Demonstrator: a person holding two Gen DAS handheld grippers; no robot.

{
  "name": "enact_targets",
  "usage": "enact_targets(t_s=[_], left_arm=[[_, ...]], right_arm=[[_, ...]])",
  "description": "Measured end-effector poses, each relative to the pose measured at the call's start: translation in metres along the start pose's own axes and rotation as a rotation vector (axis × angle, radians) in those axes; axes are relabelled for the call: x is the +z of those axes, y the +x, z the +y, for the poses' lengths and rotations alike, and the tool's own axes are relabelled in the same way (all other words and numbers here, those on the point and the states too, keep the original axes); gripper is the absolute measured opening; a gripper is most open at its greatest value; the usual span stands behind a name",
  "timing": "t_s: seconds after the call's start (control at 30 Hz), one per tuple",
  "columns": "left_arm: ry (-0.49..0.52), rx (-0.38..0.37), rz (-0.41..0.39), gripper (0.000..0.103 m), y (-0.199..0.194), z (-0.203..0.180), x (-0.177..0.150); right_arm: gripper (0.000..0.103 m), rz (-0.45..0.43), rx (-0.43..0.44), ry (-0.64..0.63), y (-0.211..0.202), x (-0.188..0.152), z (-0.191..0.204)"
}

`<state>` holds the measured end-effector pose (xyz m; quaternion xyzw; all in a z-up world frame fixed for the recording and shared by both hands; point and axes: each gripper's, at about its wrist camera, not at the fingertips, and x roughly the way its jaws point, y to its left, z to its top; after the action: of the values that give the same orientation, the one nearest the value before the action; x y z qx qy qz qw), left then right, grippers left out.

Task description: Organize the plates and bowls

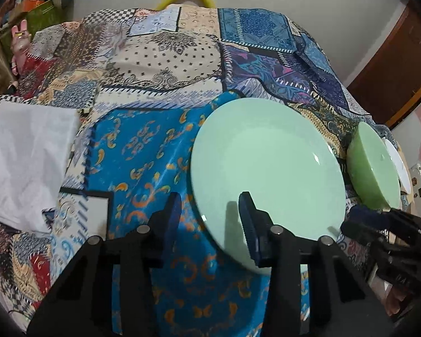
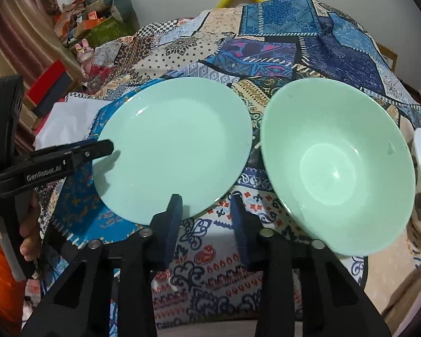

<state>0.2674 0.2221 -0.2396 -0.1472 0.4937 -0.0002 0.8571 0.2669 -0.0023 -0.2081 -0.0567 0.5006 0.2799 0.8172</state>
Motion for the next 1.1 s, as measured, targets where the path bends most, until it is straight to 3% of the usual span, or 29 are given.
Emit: enact_targets(t_s=[0.13,0.3,0.47,0.7,0.93,1.1], left_arm=[[-0.003,-0.007,0.007,0.036,0.008,-0.003,0.008],[0.009,0.000,-0.004,0.036,0.012,-0.005,0.009],[0.034,0.009,0.011,0.036,0.004,-0.006,0.001],[0.052,0.042,0.046,0.034,-0.026,-0.001,-0.041],[0.003,0.053,0.078,0.034,-0.057,0.016,-0.083],[0.007,0.064,0.091,0.033,-0.063,0.016,-0.091]], right_arm=[[0.030,0.022,-0.015,0.020,0.010,0.004,0.000],[0.030,0.042,0.029,0.105,0.019,0.010,-0.011],[0.031,0.060,0.025,0.074,0.019,0.011,-0.006],[0.031,0.092,0.084,-0.017,0.011,-0.006,0.010],[0.031,0.138,0.157,-0.099,0.011,-0.019,0.031],[0.031,0.143,0.148,-0.086,0.015,-0.012,0.027]])
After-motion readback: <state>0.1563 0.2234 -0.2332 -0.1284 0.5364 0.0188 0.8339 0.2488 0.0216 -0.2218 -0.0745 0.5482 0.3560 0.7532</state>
